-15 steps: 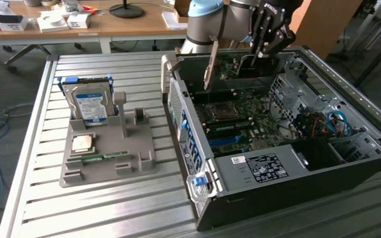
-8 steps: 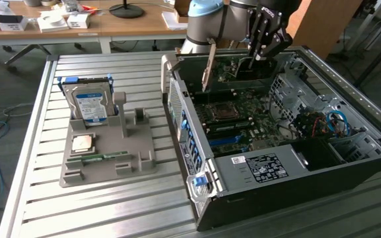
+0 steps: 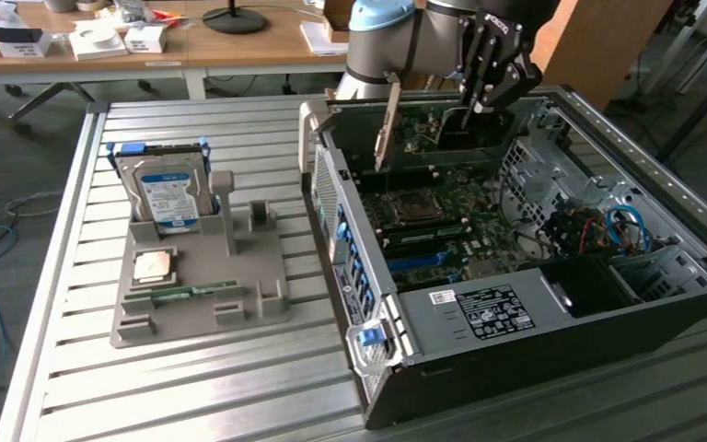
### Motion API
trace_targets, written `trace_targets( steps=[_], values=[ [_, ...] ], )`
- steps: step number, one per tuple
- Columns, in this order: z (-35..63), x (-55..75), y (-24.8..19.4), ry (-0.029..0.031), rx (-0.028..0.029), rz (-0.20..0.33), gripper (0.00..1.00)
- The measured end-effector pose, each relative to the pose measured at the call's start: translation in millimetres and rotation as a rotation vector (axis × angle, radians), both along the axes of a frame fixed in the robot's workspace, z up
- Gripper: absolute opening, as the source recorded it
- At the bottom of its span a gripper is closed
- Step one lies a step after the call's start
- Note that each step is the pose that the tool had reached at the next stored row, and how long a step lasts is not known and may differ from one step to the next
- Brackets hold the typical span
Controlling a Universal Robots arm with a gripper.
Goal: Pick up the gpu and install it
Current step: 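Insert the gpu into the slot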
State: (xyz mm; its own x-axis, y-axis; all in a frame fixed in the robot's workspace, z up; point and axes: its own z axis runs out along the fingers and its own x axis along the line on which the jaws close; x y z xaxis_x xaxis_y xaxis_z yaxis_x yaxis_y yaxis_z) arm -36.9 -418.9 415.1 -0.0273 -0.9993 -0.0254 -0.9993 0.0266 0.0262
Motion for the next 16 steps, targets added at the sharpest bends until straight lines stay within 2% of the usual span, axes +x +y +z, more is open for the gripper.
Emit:
trace_targets(
  steps=[8,16],
  values=[
    [-6.8,0.0,0.0,0.0001,-0.0002,0.0,0.26],
    [-7.1,-0.7,0.0,0.0,-0.0002,0.0,0.26]
  ],
)
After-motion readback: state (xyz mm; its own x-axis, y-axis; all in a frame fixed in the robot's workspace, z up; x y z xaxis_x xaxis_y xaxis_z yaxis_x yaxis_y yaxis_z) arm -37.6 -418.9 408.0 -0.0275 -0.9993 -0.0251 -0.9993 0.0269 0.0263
